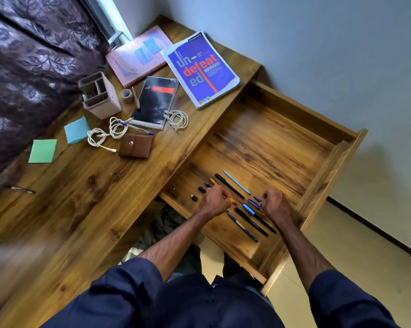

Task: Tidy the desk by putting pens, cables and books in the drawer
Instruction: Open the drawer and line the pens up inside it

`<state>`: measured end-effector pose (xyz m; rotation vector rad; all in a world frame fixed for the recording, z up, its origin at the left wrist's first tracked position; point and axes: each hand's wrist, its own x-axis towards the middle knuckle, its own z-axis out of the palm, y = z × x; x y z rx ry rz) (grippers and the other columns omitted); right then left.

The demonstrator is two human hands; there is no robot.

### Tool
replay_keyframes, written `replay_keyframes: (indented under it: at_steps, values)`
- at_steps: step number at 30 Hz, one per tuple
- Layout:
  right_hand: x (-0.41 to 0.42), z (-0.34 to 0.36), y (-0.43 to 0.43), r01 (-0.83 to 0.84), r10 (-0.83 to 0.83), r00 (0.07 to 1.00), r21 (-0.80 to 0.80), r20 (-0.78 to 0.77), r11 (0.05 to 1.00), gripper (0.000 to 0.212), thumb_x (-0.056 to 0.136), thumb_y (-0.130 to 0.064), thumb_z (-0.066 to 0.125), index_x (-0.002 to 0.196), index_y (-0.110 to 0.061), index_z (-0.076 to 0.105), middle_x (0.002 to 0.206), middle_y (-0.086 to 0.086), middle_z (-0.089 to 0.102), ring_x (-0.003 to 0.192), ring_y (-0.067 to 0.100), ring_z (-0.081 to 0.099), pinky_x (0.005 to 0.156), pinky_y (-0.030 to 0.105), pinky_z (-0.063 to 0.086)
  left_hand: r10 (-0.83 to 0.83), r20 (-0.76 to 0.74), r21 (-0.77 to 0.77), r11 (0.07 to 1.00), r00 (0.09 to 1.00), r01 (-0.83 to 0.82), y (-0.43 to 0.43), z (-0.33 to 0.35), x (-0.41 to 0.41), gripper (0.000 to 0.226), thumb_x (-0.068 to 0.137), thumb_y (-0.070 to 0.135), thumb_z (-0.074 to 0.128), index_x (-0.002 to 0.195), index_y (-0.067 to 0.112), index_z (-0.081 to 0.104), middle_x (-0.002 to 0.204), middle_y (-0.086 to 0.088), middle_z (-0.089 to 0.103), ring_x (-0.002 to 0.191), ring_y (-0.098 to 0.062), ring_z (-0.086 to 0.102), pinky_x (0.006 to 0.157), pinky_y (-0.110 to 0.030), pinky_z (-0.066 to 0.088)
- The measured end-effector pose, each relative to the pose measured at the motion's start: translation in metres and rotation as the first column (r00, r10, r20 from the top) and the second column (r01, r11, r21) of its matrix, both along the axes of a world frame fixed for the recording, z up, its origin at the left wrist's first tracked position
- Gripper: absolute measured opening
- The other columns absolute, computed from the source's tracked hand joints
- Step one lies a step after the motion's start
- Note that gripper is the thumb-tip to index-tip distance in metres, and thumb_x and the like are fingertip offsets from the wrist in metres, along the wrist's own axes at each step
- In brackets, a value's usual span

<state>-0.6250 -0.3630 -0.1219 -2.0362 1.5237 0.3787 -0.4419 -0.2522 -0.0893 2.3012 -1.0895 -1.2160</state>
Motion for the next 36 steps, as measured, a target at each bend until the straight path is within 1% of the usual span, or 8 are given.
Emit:
replay_keyframes:
  at_steps: [3,6,9,14,21,26,30,36]
  values:
    - [0.022,0.012,0.005,-0.004,0.013,0.992,-0.073,0.124,0.997,0.029,0.089,-0.020,0.074,0.117,-0.017,0.068,0.108,0.003,0.070,0.078,0.009,0.061,0.057,0.019,0.049,0.037,-0.015,-0.045,0.998,0.999,-0.037,0.005,0.009,0.011,0.009,0.088,0.011,0.068,0.090,0.016,0.075,0.079,0.004,0.074,0.069,-0.008,0.072,0.063,-0.038,0.064]
    - [0.054,0.029,0.014,-0.103,0.125,0.945,-0.088,0.301,0.991,0.023,0.096,-0.037,0.064,0.119,-0.038,0.066,0.120,-0.002,0.068,0.092,0.003,0.065,0.070,0.018,0.053,0.088,-0.005,-0.132,0.987,0.996,-0.088,0.010,0.026,0.031,0.009,0.090,0.014,0.070,0.096,0.016,0.075,0.083,0.006,0.073,0.068,-0.003,0.069,0.057,-0.022,0.059]
    - [0.123,0.070,0.007,-0.035,0.131,0.902,-0.231,0.413,0.972,0.011,0.086,-0.027,0.074,0.096,-0.025,0.075,0.101,0.001,0.073,0.087,0.015,0.067,0.075,0.036,0.059,0.156,-0.004,-0.189,0.970,0.988,-0.154,0.019,0.049,0.062,0.011,0.091,0.017,0.069,0.102,0.017,0.074,0.089,0.005,0.074,0.074,-0.003,0.070,0.058,-0.017,0.057]
    - [0.214,0.123,0.027,-0.131,0.233,0.824,-0.226,0.517,0.965,0.009,0.080,-0.026,0.073,0.085,-0.020,0.077,0.089,0.004,0.073,0.080,0.020,0.068,0.074,0.035,0.056,0.350,0.035,-0.253,0.909,0.936,-0.330,0.046,0.077,0.133,0.011,0.084,0.024,0.074,0.094,0.023,0.078,0.083,0.006,0.077,0.071,-0.006,0.072,0.070,-0.029,0.062]
    - [0.317,0.148,0.058,-0.251,0.311,0.792,-0.185,0.525,0.950,0.014,0.079,-0.021,0.073,0.092,-0.018,0.079,0.093,0.004,0.078,0.084,0.020,0.073,0.075,0.029,0.056,0.572,0.040,-0.230,0.804,0.820,-0.549,0.104,0.080,0.235,0.007,0.070,0.031,0.064,0.072,0.027,0.070,0.073,0.006,0.075,0.066,-0.020,0.072,0.067,-0.043,0.063]
    - [0.390,0.146,0.064,-0.293,0.364,0.828,-0.224,0.426,0.929,0.025,0.077,-0.018,0.069,0.099,-0.018,0.080,0.098,0.010,0.077,0.095,0.029,0.071,0.076,0.031,0.052,0.705,0.065,-0.192,0.704,0.707,-0.684,0.139,0.067,0.291,0.016,0.066,0.035,0.063,0.074,0.025,0.073,0.071,0.007,0.075,0.070,-0.017,0.073,0.075,-0.037,0.062]
    - [0.443,0.124,0.057,-0.308,0.378,0.867,-0.246,0.326,0.919,0.021,0.079,-0.022,0.064,0.093,-0.012,0.076,0.096,0.017,0.073,0.095,0.037,0.069,0.073,0.040,0.055,0.725,0.092,-0.140,0.688,0.683,-0.712,0.156,0.066,0.322,0.008,0.077,0.029,0.070,0.080,0.025,0.076,0.079,0.010,0.077,0.075,-0.013,0.073,0.076,-0.033,0.061]
    - [0.478,0.092,0.043,-0.333,0.377,0.913,-0.247,0.158,0.910,0.024,0.086,-0.027,0.064,0.099,-0.006,0.071,0.103,0.021,0.071,0.099,0.040,0.069,0.077,0.042,0.056,0.735,0.028,-0.106,0.676,0.678,-0.729,0.166,0.049,0.346,0.005,0.077,0.032,0.068,0.077,0.029,0.072,0.079,0.013,0.077,0.074,-0.012,0.073,0.077,-0.036,0.062]
